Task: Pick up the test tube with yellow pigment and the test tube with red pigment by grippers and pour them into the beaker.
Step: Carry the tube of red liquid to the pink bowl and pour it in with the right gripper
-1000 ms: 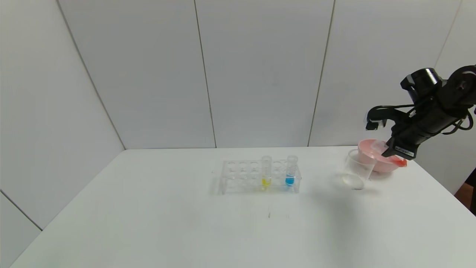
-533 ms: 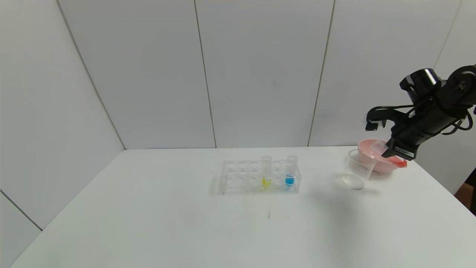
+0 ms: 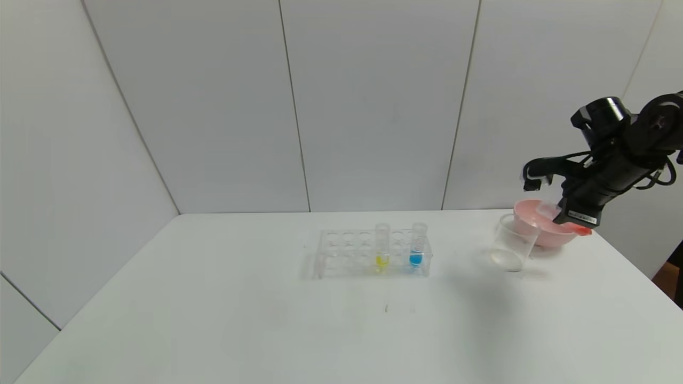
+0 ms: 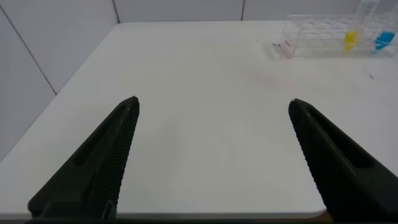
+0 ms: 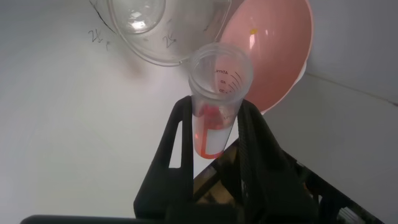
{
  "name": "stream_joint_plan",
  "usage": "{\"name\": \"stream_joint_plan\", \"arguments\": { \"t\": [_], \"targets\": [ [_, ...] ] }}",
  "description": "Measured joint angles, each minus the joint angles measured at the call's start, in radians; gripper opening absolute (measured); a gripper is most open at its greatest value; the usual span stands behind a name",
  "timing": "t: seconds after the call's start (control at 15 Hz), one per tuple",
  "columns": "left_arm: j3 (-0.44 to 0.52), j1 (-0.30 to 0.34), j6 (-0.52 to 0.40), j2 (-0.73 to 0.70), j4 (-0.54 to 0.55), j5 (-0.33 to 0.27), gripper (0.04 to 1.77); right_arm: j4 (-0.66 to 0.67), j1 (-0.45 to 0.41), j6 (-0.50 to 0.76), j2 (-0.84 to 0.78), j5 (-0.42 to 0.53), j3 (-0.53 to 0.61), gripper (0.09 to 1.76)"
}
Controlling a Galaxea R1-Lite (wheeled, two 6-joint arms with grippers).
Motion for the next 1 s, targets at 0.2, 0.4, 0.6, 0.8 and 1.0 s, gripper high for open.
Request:
{"name": "stream_joint_plan", "arguments": {
  "t": [0.2, 0.4, 0.6, 0.8, 1.0],
  "targets": [
    [0.0, 0.0, 0.0, 0.0, 0.0, 0.0, 1.72, -0.013, 0.006, -0.005, 0.004, -0.047, 0.0, 0.49],
    [0.0, 0.0, 0.0, 0.0, 0.0, 0.0, 1.72, -0.021, 0.021, -0.006, 0.014, -0.111, 0.0, 0.49],
    [0.0, 0.0, 0.0, 0.0, 0.0, 0.0, 1.72, -0.046, 0.049, -0.004, 0.03, -0.161, 0.0, 0.49],
    [0.0, 0.0, 0.0, 0.0, 0.0, 0.0, 1.72, -0.05, 0.078, 0.0, 0.043, -0.215, 0.0, 0.49],
    [0.0, 0.0, 0.0, 0.0, 0.0, 0.0, 1.72, -0.046, 0.094, 0.007, 0.052, -0.236, 0.0, 0.49]
  ]
}}
